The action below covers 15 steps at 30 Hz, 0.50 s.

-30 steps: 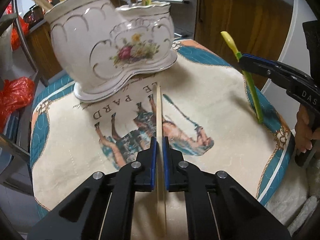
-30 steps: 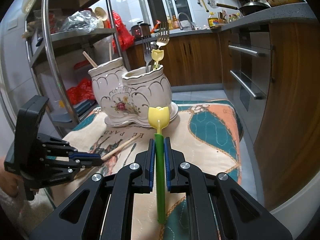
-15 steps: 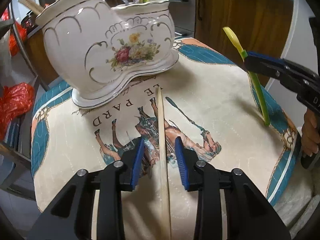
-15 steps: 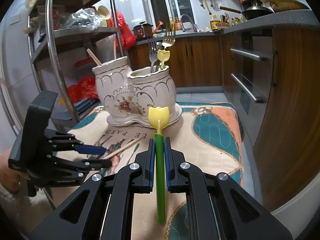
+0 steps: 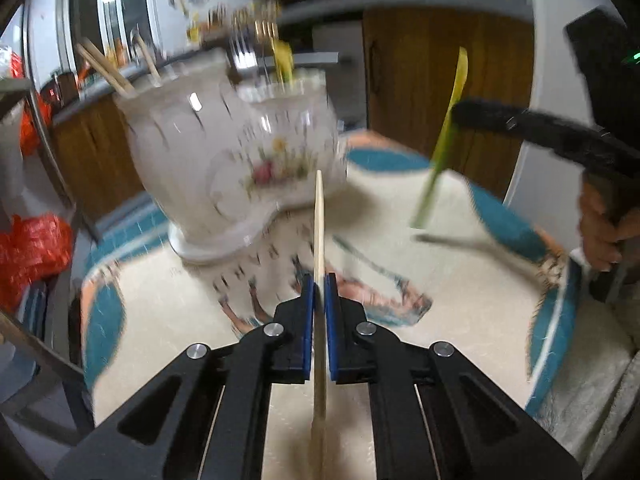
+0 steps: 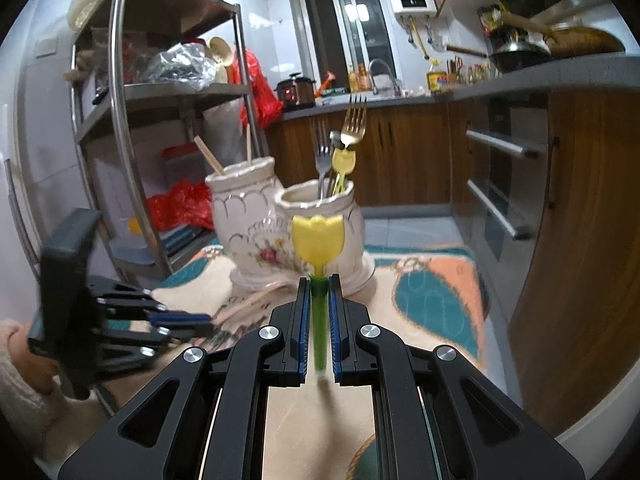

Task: Organize utensils
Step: 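Lower green utensil into short cup with right gripper while left lowers chopstick into tall cup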

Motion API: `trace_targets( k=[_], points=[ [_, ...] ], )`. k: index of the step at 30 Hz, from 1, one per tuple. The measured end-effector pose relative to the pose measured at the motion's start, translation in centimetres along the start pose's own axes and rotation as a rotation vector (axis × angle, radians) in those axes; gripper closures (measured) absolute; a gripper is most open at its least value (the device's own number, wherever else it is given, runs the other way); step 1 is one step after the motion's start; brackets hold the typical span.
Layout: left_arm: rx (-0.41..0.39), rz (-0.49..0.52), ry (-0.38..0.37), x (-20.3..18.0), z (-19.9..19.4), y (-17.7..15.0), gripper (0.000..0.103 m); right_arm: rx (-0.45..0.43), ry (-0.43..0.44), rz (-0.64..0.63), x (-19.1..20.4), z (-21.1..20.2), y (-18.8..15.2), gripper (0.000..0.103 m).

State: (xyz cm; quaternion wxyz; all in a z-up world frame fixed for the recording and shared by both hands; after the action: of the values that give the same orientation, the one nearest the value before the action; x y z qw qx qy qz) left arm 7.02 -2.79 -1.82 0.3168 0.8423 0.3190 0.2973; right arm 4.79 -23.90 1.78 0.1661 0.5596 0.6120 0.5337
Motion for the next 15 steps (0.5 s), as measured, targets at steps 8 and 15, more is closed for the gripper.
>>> trace_targets(
  k=[8,15],
  points=[
    [-0.25,-0.069,0.07,3.0,-4.2,0.9,0.098,-0.064,0.036,-0.005,0.8,-0.2,1.8,0.093],
    [-0.318,-0.13,0.083,4.8,-5.2,1.1,0.098,-0.031,0.061,-0.025,1.5,0.2,2.1,0.093]
  ],
)
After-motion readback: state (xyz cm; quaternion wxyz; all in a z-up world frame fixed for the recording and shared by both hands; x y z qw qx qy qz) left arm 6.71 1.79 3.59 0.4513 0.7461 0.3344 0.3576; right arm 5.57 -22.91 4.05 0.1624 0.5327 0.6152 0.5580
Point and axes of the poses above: each gripper's, at about its wrist camera, not at the fingertips, and z roughly the way its jaws point, x to its left, y to its top, the point moved 1 cm from there along z, roughly the way its jaws point, and after that the axes turned 15 degrees about z, right-handed, at the moved point
